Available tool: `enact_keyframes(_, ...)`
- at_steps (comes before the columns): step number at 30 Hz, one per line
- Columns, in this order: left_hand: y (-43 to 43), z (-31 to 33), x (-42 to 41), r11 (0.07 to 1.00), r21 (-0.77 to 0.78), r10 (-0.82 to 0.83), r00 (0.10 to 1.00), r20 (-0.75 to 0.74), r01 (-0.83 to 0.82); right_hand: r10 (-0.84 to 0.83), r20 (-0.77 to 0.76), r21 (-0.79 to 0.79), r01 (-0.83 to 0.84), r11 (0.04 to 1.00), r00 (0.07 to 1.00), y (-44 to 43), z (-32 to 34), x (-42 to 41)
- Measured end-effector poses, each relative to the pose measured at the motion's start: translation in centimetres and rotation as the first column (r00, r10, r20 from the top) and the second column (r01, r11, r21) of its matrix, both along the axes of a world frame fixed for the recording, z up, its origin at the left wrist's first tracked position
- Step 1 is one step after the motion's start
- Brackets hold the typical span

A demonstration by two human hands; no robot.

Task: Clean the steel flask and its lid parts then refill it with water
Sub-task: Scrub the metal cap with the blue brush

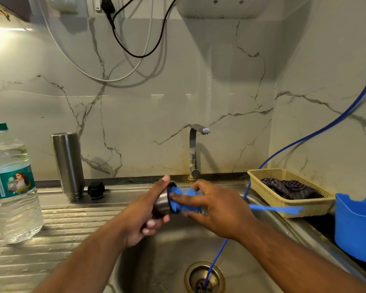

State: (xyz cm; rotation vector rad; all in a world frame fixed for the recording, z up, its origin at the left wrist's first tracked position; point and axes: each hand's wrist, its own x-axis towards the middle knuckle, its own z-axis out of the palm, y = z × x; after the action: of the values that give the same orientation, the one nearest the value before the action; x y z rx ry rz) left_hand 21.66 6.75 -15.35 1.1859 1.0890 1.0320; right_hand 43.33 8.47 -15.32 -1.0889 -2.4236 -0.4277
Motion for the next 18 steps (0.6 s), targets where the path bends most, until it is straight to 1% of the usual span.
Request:
enact_keyframes(2,-0.2,0.1,-0.2,0.979,-0.201,0.005,0.997,-0.075,-0.02,0.038,0.132,0.22,-0.067,0.973,0.991,-0.1,-0.1,0.4)
enact_keyframes(3,-0.2,0.2,-0.4,0.963,-0.268,-0.012,0.996,-0.092,-0.014,0.065,0.185,0.324,-0.123,0.938,0.981,0.1,-0.4,0.4)
enact_keyframes(4,-0.3,0.3,-0.5,0.951,-0.309,-0.035,0.994,-0.101,0.002,0.083,0.226,0.387,-0.168,0.907,0.971,0.2,-0.6,0.4)
enact_keyframes(5,-0.4,0.5,-0.6,0.946,-0.323,-0.054,0.993,-0.101,0.019,0.089,0.233,0.413,-0.181,0.892,0.968,0.3,-0.8,0.3)
enact_keyframes(6,-0.4,0.7,-0.7,0.952,-0.306,-0.063,0.993,-0.099,0.03,0.083,0.201,0.409,-0.161,0.898,0.976,0.1,-0.8,0.1)
enact_keyframes(7,-0.3,0.8,-0.8,0.967,-0.254,-0.057,0.993,-0.102,0.03,0.061,0.14,0.373,-0.11,0.921,0.988,0.0,-1.0,-0.1)
enact_keyframes(8,-0.2,0.9,-0.9,0.985,-0.169,-0.034,0.992,-0.12,0.013,0.027,0.073,0.322,-0.05,0.945,0.997,-0.2,-1.0,-0.5)
enact_keyframes(10,-0.1,1.1,-0.8,0.997,0.064,0.053,0.987,-0.154,-0.044,-0.036,-0.018,0.183,0.039,0.982,0.999,-0.6,-1.0,-1.5)
enact_keyframes(12,-0.2,1.0,-0.3,0.959,0.263,0.149,0.98,-0.134,-0.11,-0.042,-0.118,-0.019,0.04,0.999,0.992,-0.7,-0.9,-2.4)
enact_keyframes(14,-0.2,0.6,0.0,0.902,0.396,0.243,0.96,-0.138,-0.171,-0.014,-0.217,-0.207,-0.032,0.978,0.976,-0.6,-1.1,-2.8)
enact_keyframes(15,-0.1,0.3,-0.1,0.872,0.453,0.281,0.946,-0.16,-0.183,-0.011,-0.213,-0.261,-0.046,0.964,0.977,-0.7,-1.2,-2.9)
enact_keyframes(16,0.1,0.0,-0.3,0.845,0.505,0.31,0.931,-0.193,-0.177,-0.011,-0.172,-0.285,-0.039,0.958,0.985,-0.9,-1.3,-2.9)
enact_keyframes(18,0.7,-0.5,-0.9,0.815,0.565,0.351,0.885,-0.305,-0.129,-0.028,-0.056,-0.252,0.013,0.968,0.998,-1.3,-1.1,-2.6)
